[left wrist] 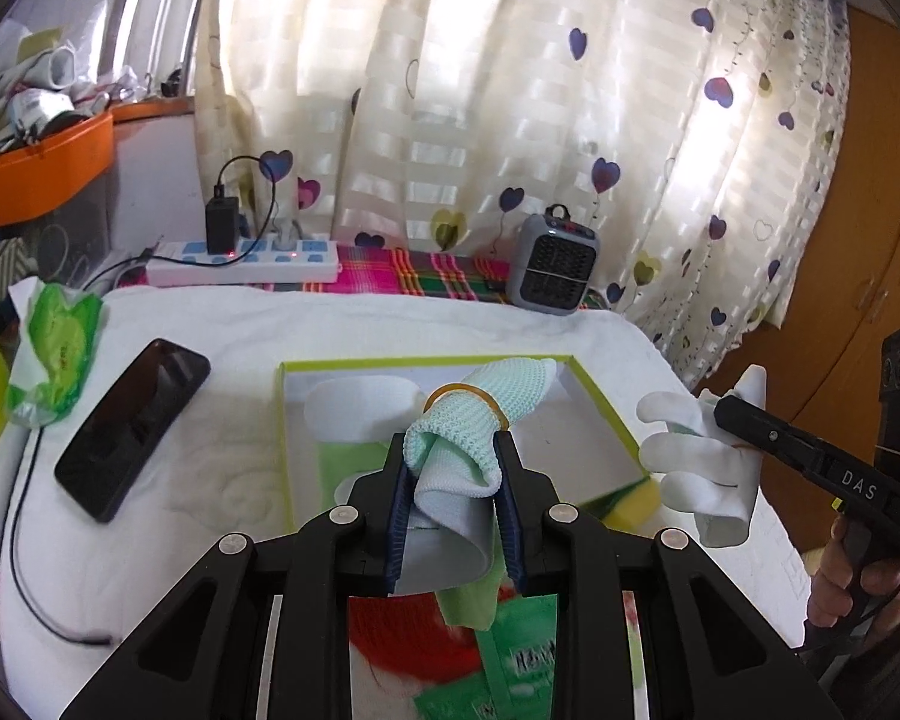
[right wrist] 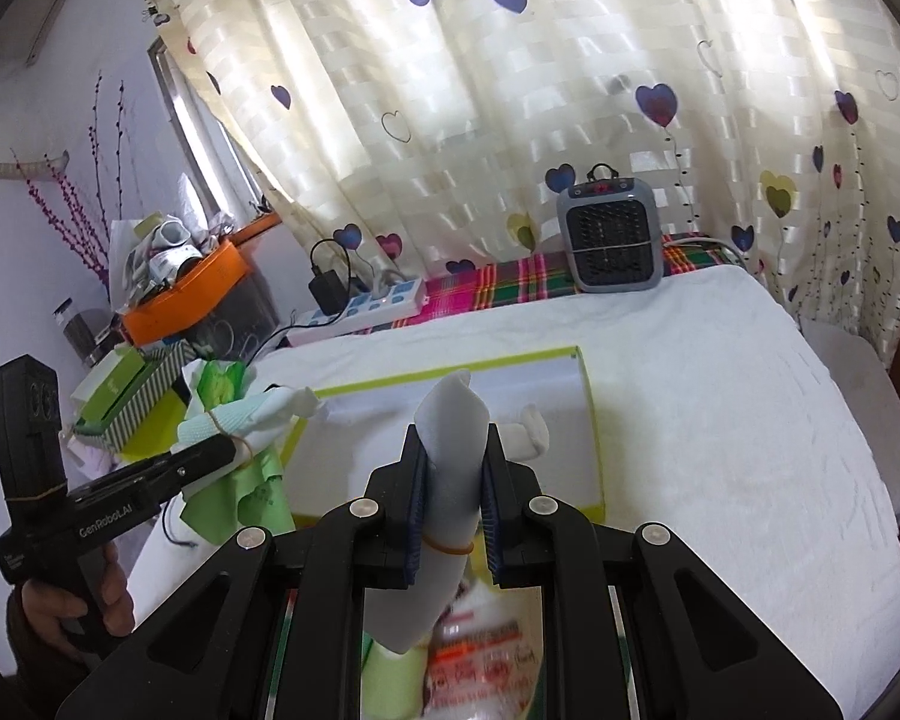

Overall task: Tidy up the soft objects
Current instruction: 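Carry the glove roll and towel roll over the yellow-green box with both tools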

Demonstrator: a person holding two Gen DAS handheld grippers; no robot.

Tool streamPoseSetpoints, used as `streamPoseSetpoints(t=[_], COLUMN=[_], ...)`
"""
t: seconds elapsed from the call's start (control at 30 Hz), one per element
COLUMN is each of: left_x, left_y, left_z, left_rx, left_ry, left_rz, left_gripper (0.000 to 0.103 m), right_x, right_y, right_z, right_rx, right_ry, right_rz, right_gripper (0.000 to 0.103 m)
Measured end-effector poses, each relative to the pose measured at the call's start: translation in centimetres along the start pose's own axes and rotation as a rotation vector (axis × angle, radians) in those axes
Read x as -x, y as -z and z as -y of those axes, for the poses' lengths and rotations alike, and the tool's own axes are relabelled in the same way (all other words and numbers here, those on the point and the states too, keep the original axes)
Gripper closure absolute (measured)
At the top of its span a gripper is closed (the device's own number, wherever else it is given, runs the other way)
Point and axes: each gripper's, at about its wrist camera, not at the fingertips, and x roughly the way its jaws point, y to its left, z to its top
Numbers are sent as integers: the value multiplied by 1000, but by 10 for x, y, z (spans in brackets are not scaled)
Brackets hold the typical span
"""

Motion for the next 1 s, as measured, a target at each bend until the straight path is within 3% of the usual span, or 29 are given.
streamPoseSetpoints(t=[0.27,0.5,0.7,1.0], left_x=[-39,-84,-108,-132], left_y=[-20,-27,-30,-22], left_z=[-13,-26,-35,-41], left_rx=[-9,11,30,19], left_ry=[-29,-35,-34,-54], left_rz=[-36,-101,-118,-164], left_gripper=[79,79,79,78], right_x=[-47,-105,-135,-159], right_y=[-23,-26,-30,-28], right_z=[5,16,21,28], right_rx=[-2,0,-12,33], right_ry=[-11,37,27,147], right_rz=[-56,-162,-211,-268], right_gripper=[86,86,86,86])
